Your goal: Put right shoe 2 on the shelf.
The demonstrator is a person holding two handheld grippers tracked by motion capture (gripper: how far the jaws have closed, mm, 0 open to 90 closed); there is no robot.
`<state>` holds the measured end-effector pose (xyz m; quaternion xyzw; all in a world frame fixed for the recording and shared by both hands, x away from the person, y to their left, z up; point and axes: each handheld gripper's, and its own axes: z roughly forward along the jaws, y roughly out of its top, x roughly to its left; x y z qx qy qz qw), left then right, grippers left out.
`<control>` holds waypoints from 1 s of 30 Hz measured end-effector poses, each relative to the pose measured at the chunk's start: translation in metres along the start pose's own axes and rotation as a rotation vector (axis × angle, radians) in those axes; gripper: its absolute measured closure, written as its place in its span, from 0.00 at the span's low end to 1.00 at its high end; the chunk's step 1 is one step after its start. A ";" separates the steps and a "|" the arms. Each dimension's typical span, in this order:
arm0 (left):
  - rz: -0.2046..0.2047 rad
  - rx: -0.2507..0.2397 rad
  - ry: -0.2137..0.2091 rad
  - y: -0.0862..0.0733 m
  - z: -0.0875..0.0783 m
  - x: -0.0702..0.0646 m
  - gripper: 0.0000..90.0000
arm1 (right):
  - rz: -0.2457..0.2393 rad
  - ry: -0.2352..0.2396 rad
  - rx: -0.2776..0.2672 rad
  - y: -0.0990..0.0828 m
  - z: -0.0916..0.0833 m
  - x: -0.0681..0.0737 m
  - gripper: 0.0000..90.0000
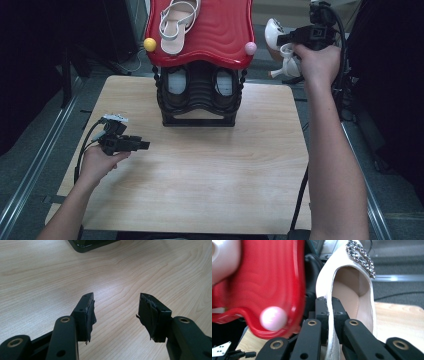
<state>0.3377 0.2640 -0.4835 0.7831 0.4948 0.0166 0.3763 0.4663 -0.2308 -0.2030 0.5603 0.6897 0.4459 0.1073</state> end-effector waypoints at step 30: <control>0.027 0.013 0.005 0.001 0.004 -0.006 0.52 | -0.150 0.038 -0.052 0.068 0.010 0.106 0.99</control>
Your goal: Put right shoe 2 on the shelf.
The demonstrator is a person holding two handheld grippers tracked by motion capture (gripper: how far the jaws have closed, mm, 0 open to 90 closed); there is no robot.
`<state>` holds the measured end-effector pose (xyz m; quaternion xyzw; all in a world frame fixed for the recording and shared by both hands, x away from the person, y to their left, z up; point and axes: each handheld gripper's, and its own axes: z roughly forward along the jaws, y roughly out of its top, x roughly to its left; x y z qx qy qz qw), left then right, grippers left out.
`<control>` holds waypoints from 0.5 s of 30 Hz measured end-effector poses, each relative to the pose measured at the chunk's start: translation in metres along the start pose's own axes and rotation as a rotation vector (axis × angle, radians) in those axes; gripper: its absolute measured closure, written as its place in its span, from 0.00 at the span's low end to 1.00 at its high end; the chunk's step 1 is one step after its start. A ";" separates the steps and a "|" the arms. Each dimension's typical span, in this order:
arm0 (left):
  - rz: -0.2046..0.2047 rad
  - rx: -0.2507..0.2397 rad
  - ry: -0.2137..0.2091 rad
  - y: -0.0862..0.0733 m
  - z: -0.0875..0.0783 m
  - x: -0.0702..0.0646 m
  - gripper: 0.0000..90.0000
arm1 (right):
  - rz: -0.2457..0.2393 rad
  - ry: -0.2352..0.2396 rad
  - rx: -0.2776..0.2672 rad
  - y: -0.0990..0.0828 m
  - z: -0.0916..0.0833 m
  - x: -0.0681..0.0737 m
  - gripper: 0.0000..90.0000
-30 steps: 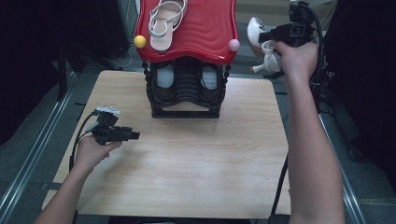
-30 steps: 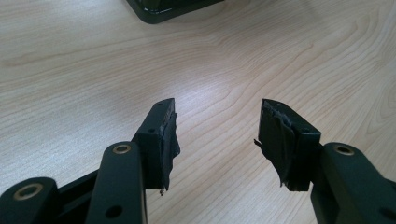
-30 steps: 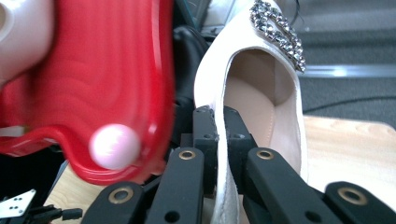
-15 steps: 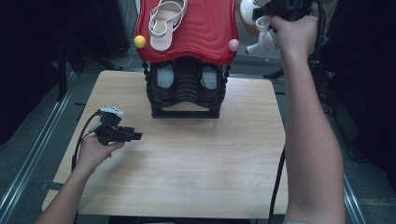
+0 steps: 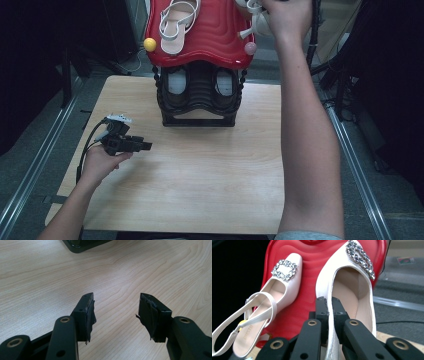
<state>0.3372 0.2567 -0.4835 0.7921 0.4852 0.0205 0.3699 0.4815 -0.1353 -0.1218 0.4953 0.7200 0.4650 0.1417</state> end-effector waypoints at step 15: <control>0.005 0.001 -0.014 -0.001 0.000 -0.003 0.51 | -0.104 -0.025 0.030 -0.016 0.049 0.027 0.98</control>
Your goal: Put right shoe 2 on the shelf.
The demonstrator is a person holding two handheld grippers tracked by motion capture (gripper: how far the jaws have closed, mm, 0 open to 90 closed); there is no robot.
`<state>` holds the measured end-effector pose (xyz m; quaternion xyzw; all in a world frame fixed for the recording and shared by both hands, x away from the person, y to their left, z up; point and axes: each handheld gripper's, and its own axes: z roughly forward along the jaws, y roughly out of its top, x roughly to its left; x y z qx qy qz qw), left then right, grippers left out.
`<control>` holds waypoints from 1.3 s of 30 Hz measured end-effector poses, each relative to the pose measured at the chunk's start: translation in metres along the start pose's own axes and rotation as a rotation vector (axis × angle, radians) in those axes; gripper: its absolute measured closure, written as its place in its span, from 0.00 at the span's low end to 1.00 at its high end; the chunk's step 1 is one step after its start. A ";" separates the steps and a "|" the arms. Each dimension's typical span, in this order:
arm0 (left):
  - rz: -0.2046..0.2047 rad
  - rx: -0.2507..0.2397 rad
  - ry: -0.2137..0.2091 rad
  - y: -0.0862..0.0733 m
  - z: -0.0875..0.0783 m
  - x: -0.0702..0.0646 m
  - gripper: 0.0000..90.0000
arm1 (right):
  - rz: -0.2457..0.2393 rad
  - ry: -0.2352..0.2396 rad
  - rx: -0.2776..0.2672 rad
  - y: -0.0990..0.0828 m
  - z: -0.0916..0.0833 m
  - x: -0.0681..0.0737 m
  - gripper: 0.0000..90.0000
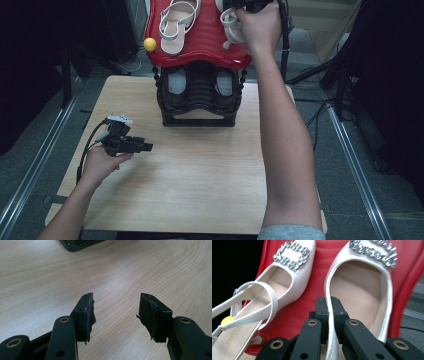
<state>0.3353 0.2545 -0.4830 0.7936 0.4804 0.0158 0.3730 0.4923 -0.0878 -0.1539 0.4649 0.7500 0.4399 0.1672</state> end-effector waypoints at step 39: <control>-0.003 0.019 0.007 -0.001 0.003 0.003 0.51 | 0.068 0.079 -0.060 -0.013 0.011 0.003 0.74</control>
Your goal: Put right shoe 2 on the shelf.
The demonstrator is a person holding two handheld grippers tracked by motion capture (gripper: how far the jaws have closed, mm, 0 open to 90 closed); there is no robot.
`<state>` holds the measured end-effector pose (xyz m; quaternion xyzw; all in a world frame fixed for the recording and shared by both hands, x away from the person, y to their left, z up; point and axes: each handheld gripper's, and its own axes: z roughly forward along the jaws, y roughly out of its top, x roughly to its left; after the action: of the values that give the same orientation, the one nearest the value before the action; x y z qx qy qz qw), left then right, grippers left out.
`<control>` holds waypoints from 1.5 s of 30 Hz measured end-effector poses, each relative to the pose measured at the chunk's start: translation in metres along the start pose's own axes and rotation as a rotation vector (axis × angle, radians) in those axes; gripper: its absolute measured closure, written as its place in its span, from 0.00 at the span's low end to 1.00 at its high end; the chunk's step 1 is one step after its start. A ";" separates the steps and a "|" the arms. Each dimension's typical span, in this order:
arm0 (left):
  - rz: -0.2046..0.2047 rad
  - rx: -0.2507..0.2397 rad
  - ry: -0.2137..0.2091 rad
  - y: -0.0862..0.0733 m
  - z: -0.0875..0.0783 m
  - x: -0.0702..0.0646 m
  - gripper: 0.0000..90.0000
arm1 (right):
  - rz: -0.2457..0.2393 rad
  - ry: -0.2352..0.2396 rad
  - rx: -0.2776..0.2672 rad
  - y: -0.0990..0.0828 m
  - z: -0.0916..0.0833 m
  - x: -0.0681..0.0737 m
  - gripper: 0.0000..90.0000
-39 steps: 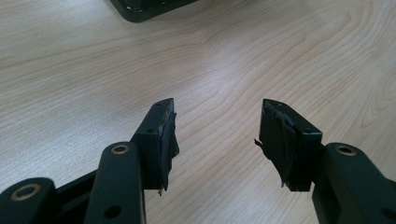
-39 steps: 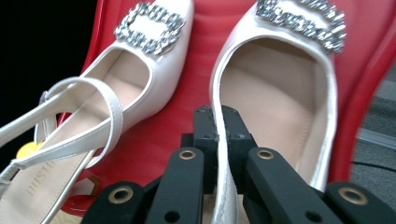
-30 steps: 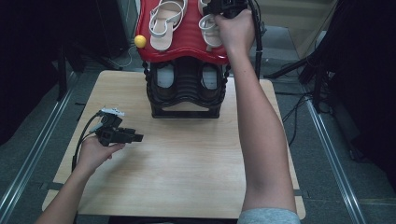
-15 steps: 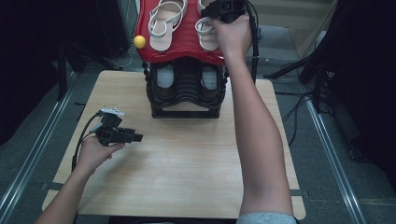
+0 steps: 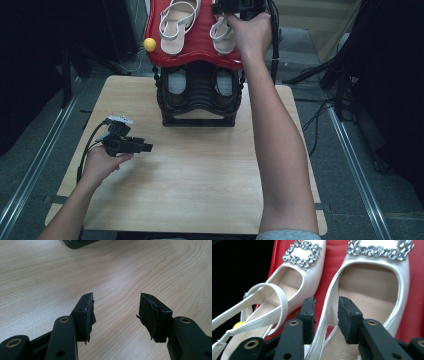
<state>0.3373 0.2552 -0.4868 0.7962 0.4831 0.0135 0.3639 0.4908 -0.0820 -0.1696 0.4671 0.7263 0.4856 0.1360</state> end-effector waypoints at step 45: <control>0.000 -0.014 0.018 0.001 -0.002 0.002 0.51 | -0.029 -0.048 -0.058 -0.074 -0.081 -0.081 0.58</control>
<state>0.3380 0.2578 -0.4855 0.7935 0.4862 0.0240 0.3652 0.4406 -0.2015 -0.2124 0.4638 0.7153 0.4930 0.1739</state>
